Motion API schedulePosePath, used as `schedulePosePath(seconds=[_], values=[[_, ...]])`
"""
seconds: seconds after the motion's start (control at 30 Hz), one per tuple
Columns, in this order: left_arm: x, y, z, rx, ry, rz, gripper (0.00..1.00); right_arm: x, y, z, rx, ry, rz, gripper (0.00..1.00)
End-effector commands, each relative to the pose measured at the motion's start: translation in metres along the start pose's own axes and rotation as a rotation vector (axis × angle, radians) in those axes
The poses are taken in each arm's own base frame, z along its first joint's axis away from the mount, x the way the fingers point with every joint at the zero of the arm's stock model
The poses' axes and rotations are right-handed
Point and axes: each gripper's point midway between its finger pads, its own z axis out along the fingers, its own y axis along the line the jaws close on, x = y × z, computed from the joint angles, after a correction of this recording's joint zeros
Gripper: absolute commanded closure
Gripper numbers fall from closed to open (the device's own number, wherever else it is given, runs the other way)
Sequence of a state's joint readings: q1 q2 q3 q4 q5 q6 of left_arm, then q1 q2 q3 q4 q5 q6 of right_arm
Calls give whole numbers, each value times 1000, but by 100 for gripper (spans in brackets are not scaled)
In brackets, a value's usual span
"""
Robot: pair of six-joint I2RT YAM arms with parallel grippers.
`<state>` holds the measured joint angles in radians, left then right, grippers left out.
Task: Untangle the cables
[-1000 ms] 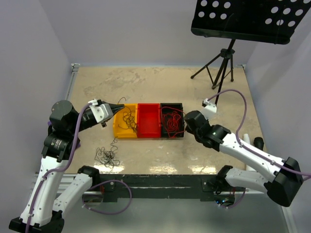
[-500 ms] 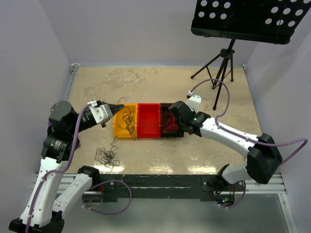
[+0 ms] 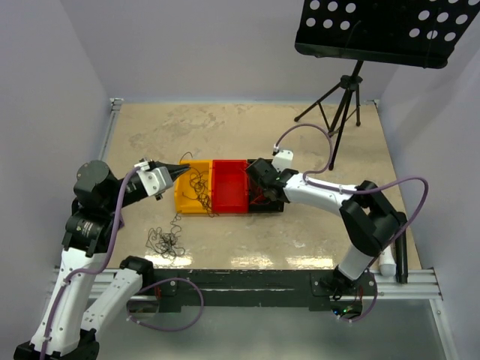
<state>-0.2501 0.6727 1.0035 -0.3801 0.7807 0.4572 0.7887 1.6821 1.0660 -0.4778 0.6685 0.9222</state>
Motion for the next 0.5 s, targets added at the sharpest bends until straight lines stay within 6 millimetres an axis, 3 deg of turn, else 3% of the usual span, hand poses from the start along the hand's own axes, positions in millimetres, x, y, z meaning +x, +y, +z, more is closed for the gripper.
schedulePosePath(seconds=[0.0,0.3,0.37,0.47], values=[[-2,1,0,-3,-9,25,100,-23,18,7,-12,-64,48,100],[3,1,3,1,-1,-20,100,-20,27,23,-1,-63,41,100],[6,1,5,5,9,-32,100,-28,28,14,-25,-78,58,96],[6,2,6,5,9,-32,100,-47,33,-5,-100,-116,69,81]])
